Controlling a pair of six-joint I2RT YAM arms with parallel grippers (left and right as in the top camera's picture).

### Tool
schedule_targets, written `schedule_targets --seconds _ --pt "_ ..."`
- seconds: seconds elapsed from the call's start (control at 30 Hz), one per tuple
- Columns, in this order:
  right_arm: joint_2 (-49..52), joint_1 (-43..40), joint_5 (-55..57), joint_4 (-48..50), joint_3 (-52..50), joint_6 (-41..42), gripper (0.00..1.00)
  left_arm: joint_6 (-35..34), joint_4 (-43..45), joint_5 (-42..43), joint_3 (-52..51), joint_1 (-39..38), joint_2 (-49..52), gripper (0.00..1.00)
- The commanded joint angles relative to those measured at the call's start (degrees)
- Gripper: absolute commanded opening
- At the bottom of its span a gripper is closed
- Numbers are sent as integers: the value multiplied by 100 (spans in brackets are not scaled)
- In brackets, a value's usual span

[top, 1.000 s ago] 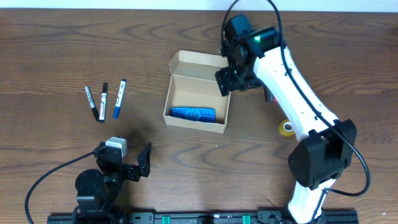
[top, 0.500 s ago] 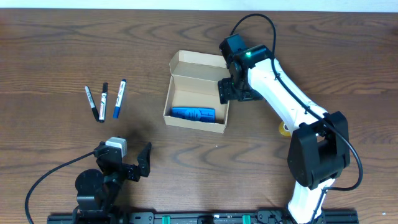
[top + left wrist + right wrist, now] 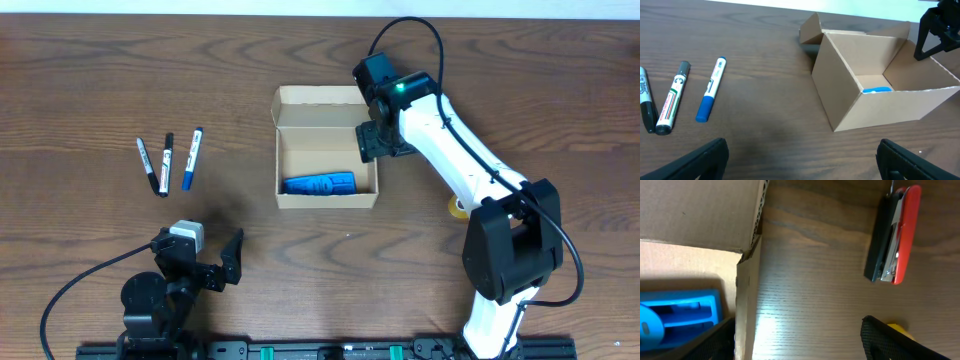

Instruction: Pack container

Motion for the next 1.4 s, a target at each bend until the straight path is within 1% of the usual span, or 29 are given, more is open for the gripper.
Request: schedule_targets --seconds 0.0,0.1,0.5,0.63,0.73,0.83,1.0,1.1,1.27,1.37 --pt "7 -153 210 11 -37 -181 80 -66 -4 -20 -116 -20 -42 95" --pt "7 -234 212 15 -37 -369 80 -66 -4 -20 -116 -20 -42 95" --pt "7 -365 186 66 -37 -575 81 -66 -4 -20 -116 -20 -42 95" --pt "-48 -365 -240 59 13 -555 80 -66 -4 -20 -116 -20 -42 96" --pt "-280 -378 -708 55 164 -551 80 -66 -4 -20 -116 -20 -42 95" --pt "-636 -455 -732 61 345 -575 82 -66 -4 -20 -116 -20 -42 96" --pt "-1405 -938 -732 254 420 -1082 85 -66 -4 -20 -116 -20 -42 95" --pt "-1626 -1364 -739 358 420 -1342 86 -66 -4 -20 -116 -20 -42 95" --pt "-1550 -2046 -748 463 407 -1591 87 -66 -4 -20 -116 -20 -42 95" --pt "-1390 -2273 -920 549 407 -1816 87 -66 -4 -20 -116 -20 -42 95"
